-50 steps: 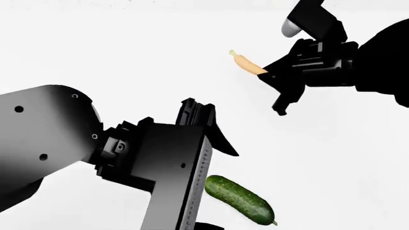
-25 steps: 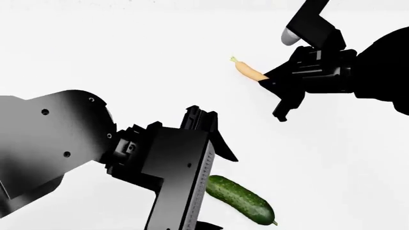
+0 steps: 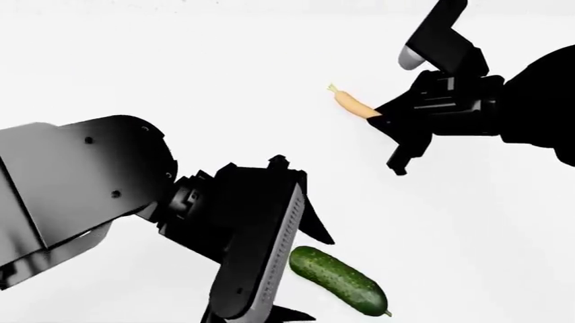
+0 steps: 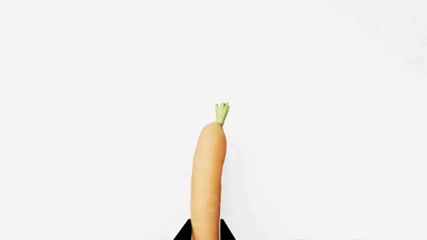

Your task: Place the two vegetables and bowl onto the tray for setting up a vegetable dip station.

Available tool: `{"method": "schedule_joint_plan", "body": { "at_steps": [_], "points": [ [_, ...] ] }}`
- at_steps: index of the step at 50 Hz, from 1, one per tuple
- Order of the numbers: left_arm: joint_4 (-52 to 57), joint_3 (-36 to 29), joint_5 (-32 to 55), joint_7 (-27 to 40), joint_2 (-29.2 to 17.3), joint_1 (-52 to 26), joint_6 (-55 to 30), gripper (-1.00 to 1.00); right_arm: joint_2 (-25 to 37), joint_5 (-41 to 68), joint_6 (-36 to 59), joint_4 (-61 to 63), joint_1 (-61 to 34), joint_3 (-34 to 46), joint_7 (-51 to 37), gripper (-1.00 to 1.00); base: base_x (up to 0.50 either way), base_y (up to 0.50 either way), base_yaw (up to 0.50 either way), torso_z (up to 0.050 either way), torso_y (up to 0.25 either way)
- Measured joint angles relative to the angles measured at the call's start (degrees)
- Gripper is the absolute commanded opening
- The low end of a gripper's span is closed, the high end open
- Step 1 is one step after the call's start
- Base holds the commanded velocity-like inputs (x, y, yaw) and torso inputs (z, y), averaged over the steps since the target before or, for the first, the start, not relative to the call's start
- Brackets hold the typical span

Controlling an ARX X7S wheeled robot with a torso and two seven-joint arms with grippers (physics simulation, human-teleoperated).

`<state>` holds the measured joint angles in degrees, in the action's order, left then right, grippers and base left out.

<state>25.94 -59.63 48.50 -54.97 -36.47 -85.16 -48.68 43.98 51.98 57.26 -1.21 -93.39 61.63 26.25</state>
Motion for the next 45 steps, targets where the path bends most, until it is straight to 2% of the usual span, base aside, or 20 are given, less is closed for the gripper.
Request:
{"method": "schedule_joint_plan", "body": {
  "at_steps": [7, 32, 45],
  "points": [
    [-0.92, -0.60, 1.46, -1.85, 0.40, -0.05, -0.36, -1.00, 0.29, 0.05, -0.37, -0.03, 0.37, -0.11, -0.01, -1.00, 0.00, 0.00, 0.00, -0.003, -0.005],
    [-1.12, -0.15, 2.27, -0.38, -0.08, 1.58, 1.24, -1.00, 0.74, 1.31, -1.66, 0.02, 1.46, -1.76, -0.97, -1.00, 0.00, 0.00, 0.00, -0.003, -0.004],
    [-0.43, 1.08, 0.56, 3.37, -0.64, 2.49, 1.60, -1.00, 0.85, 1.99, -1.61, 0.56, 1.19, -2.77, -2.21, -1.00, 0.00, 0.00, 0.00, -0.001, -0.002]
  ]
}}
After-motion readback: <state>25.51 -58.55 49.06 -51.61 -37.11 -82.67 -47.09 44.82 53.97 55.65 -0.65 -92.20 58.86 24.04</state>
